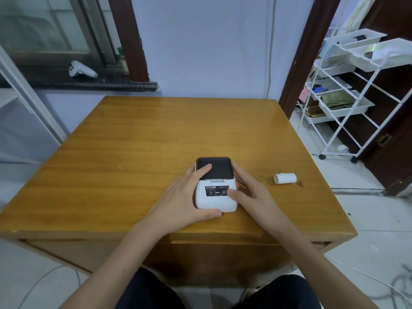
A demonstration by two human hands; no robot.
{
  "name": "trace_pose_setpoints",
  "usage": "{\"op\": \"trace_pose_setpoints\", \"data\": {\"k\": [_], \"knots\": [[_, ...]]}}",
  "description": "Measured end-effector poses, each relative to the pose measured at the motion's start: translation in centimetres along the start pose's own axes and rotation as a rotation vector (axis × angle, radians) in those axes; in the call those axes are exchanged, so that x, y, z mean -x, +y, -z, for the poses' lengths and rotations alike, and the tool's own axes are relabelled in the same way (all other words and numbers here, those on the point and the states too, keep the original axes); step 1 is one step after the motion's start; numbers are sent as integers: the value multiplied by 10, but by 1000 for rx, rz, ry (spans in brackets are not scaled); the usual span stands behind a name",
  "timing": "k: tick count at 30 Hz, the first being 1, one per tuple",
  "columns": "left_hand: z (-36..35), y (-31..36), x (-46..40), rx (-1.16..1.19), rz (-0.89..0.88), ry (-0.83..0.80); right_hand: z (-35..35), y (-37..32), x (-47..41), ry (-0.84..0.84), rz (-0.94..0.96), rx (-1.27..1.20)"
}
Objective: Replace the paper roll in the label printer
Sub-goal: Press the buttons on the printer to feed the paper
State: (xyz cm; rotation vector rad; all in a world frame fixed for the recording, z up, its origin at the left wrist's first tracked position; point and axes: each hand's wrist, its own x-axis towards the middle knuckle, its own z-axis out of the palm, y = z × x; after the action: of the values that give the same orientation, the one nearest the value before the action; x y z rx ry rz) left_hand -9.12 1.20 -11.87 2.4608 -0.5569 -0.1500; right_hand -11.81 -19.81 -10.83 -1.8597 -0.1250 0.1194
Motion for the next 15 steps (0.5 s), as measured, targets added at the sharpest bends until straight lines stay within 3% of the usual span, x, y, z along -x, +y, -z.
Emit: {"op": "trace_pose_setpoints", "data": {"k": [8, 15], "knots": [[3, 1, 0, -2, 0, -34, -11, 0, -8, 94, -7, -7], [3, 2, -1, -11, 0, -23, -10, -1, -15, 58, -23, -49]]}}
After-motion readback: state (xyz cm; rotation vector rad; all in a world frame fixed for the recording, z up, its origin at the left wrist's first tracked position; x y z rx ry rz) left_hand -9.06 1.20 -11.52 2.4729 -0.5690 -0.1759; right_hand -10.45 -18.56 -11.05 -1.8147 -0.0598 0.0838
